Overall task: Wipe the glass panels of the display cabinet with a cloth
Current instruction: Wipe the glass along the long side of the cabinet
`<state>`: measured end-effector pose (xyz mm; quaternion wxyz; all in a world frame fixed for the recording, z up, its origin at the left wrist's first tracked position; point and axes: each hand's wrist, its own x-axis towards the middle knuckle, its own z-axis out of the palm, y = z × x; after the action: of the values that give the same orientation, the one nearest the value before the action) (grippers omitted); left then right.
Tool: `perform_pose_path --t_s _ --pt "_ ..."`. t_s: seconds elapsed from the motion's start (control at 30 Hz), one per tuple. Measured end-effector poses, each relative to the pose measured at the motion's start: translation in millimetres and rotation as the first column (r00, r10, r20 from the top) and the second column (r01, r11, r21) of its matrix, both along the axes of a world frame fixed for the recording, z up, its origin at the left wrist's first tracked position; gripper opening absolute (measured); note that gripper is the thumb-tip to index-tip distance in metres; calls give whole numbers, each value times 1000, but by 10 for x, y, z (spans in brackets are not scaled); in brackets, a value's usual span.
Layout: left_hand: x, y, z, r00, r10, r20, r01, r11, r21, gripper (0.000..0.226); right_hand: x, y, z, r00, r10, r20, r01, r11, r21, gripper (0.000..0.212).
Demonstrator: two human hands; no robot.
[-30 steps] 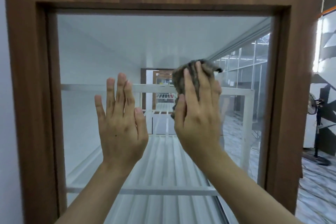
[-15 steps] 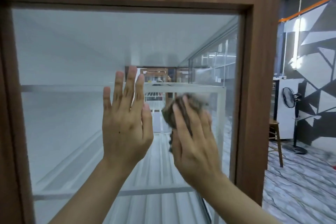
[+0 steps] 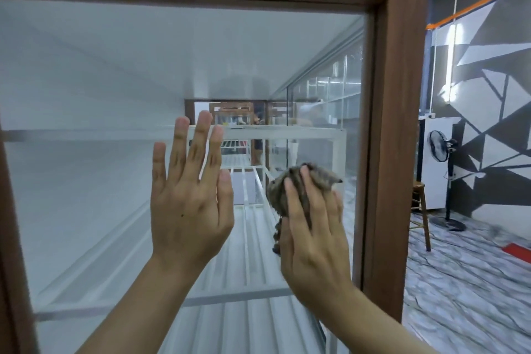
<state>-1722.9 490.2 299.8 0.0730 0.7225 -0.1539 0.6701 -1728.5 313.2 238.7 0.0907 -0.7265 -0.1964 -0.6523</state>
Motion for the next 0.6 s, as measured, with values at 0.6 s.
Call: perform_pose_path --t_s 0.6 --pt "-4 2 -5 999 -43 -6 43 999 -3 56 37 -51 939 993 5 117 -41 951 307 45"
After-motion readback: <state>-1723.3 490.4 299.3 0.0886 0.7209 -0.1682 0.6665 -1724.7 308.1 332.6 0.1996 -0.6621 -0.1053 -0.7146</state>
